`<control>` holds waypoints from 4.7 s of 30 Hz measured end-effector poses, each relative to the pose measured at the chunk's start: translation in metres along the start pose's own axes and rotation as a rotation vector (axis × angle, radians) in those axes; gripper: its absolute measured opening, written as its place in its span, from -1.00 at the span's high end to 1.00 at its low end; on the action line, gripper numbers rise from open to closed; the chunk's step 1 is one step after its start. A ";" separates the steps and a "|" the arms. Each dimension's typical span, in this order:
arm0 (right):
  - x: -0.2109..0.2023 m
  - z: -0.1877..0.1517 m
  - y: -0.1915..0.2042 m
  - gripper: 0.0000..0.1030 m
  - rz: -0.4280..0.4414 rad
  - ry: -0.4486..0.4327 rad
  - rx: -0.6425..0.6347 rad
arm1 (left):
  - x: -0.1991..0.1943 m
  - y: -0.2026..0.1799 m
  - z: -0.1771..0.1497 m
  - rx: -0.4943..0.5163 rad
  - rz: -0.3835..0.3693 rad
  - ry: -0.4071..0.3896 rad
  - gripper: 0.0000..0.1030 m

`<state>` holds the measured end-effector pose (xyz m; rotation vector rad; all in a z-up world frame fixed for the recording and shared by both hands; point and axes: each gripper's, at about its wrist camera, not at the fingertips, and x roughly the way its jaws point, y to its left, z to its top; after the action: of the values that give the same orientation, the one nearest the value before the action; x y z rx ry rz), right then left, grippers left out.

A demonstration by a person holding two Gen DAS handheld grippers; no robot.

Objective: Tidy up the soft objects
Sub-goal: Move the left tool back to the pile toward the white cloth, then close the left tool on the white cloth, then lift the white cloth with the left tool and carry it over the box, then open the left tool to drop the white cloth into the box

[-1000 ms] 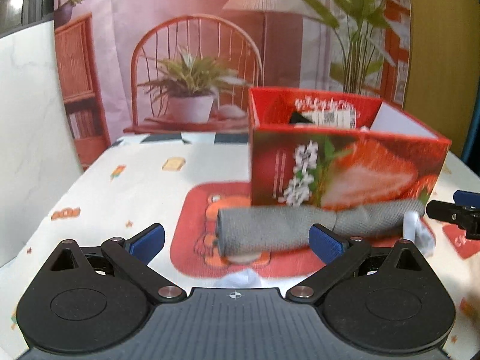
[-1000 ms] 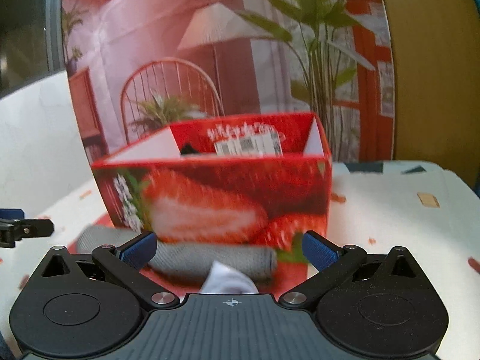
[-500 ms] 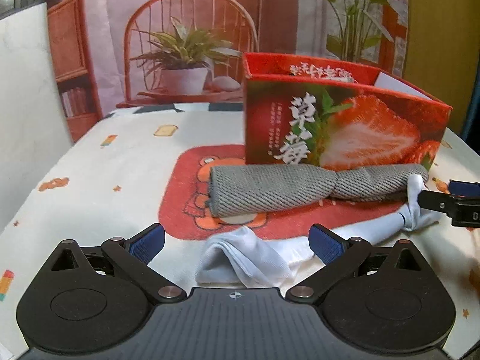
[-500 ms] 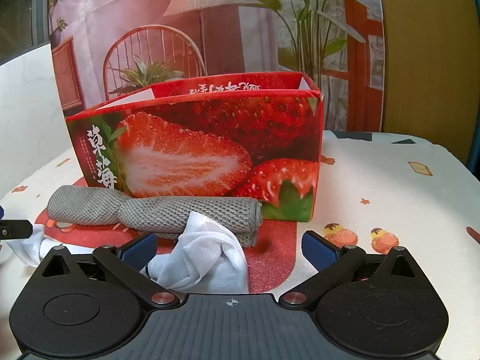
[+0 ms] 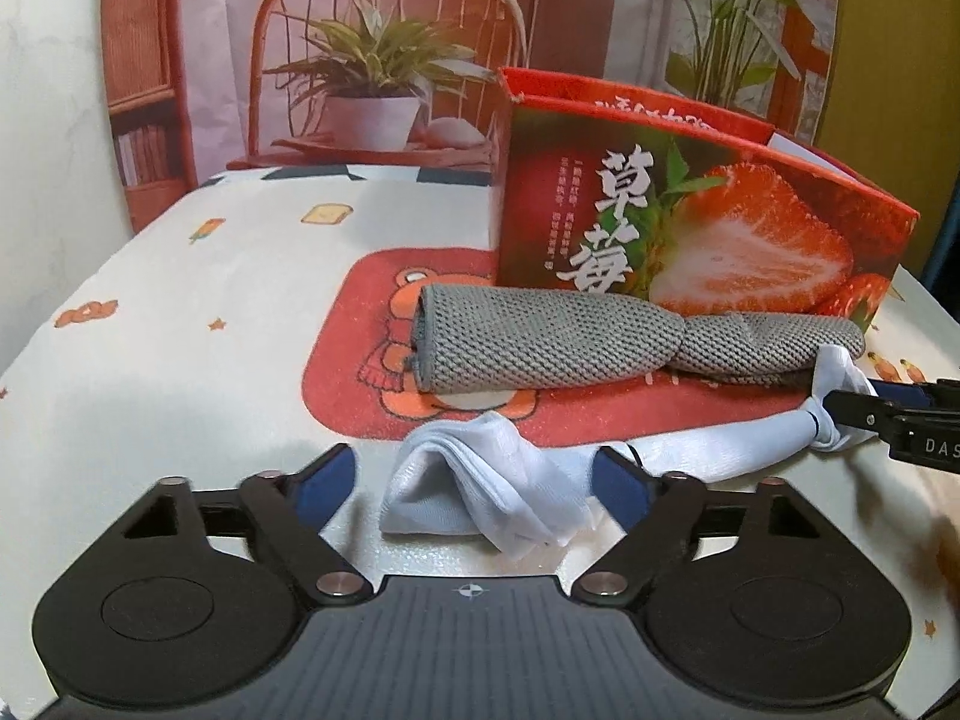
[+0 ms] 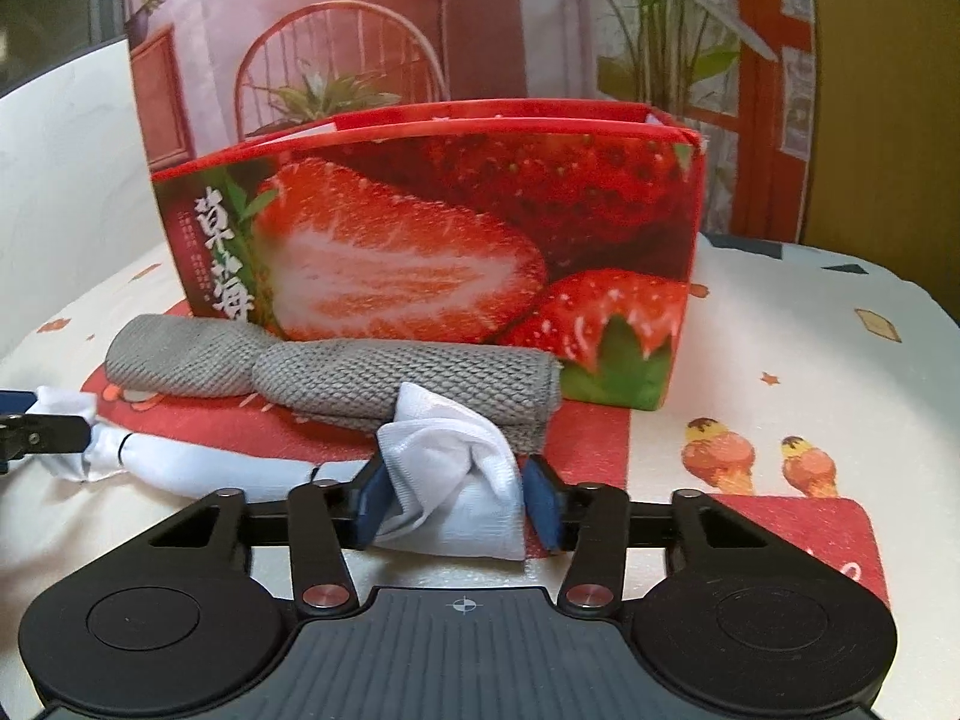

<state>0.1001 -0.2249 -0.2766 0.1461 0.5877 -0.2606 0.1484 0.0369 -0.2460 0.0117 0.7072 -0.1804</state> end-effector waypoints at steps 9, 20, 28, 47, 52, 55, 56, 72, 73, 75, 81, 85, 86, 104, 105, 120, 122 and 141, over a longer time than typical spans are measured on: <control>0.003 0.001 -0.009 0.18 0.035 0.016 0.046 | 0.008 0.003 -0.003 -0.024 -0.029 0.020 -0.53; 0.003 0.000 -0.011 0.18 0.040 0.022 0.054 | 0.013 0.004 -0.004 -0.018 -0.023 0.013 -0.61; 0.003 0.000 -0.010 0.23 0.046 0.023 0.045 | 0.006 0.002 -0.006 -0.006 -0.028 -0.012 -0.09; -0.020 0.000 0.007 0.79 0.092 -0.053 -0.032 | -0.020 -0.004 0.000 0.057 -0.022 -0.097 0.65; -0.035 0.010 0.005 0.79 0.098 -0.097 -0.022 | -0.031 -0.007 0.007 0.068 -0.027 -0.138 0.66; -0.046 0.018 0.001 0.79 0.104 -0.133 -0.009 | -0.039 -0.008 0.013 0.064 -0.041 -0.162 0.66; -0.049 0.021 0.000 0.79 0.104 -0.144 -0.006 | -0.042 -0.007 0.015 0.060 -0.045 -0.172 0.66; -0.090 0.086 -0.016 0.79 0.099 -0.289 0.023 | -0.076 -0.019 0.081 0.068 -0.128 -0.293 0.66; -0.092 0.092 -0.019 0.79 0.097 -0.298 0.027 | -0.076 -0.021 0.086 0.074 -0.132 -0.295 0.66; -0.093 0.102 -0.024 0.79 0.091 -0.307 0.032 | -0.075 -0.025 0.097 0.088 -0.144 -0.304 0.66; -0.087 0.132 -0.040 0.80 0.070 -0.319 0.034 | -0.065 -0.033 0.125 0.095 -0.169 -0.310 0.66; -0.074 0.149 -0.045 0.80 0.050 -0.312 0.021 | -0.048 -0.038 0.142 0.100 -0.169 -0.290 0.66; -0.070 0.153 -0.046 0.80 0.041 -0.306 0.017 | -0.041 -0.039 0.146 0.093 -0.168 -0.278 0.66; 0.018 0.161 -0.049 0.80 -0.013 -0.052 -0.094 | 0.062 -0.058 0.169 0.198 -0.178 0.027 0.66; 0.022 0.160 -0.049 0.80 -0.014 -0.042 -0.096 | 0.065 -0.058 0.169 0.201 -0.177 0.035 0.66; 0.046 0.158 -0.062 0.80 -0.019 0.013 -0.047 | 0.096 -0.068 0.176 0.206 -0.192 0.103 0.66; 0.047 0.157 -0.062 0.80 -0.022 0.019 -0.050 | 0.096 -0.069 0.177 0.212 -0.191 0.106 0.66; 0.026 0.163 -0.054 0.02 -0.066 -0.038 -0.058 | 0.060 -0.067 0.184 0.200 -0.209 -0.014 -0.41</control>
<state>0.1916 -0.3164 -0.1606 0.0657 0.5618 -0.3091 0.3008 -0.0520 -0.1416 0.1281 0.6732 -0.4506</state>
